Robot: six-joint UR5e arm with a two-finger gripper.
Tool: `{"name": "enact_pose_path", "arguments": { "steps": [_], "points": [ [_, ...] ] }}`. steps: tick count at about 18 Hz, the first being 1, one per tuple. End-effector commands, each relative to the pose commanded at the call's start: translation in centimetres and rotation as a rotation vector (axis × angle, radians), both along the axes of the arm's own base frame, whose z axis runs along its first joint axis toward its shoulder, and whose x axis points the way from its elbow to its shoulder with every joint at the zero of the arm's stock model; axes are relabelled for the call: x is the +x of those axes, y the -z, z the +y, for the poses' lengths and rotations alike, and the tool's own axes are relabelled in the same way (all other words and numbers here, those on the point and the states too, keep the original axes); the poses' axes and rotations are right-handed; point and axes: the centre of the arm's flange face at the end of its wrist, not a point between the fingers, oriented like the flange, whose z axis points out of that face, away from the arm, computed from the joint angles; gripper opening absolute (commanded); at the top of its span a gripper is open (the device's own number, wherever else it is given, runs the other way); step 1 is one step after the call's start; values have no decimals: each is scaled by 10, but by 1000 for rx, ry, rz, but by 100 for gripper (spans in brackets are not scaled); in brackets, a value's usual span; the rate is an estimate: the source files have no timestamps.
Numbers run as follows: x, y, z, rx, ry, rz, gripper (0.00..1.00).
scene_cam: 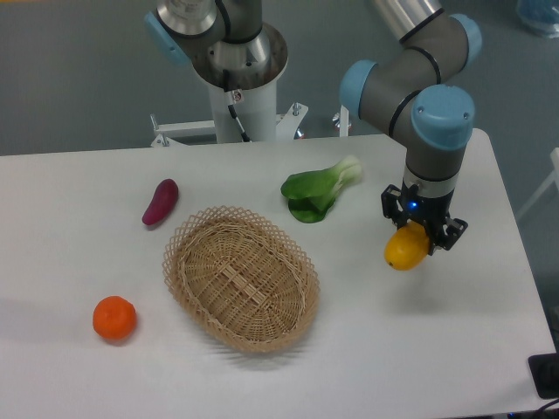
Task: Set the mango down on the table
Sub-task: 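Carry the yellow mango in the gripper toward the bok choy and lower it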
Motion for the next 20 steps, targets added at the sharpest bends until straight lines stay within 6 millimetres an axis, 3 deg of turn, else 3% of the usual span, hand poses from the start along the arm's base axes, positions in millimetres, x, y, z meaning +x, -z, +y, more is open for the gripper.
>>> {"name": "enact_pose_path", "arguments": {
  "steps": [11,20],
  "points": [
    [1,2,0,-1,5,-3,35],
    [12,27,-10,-17,2,-43,35]
  ]
}}
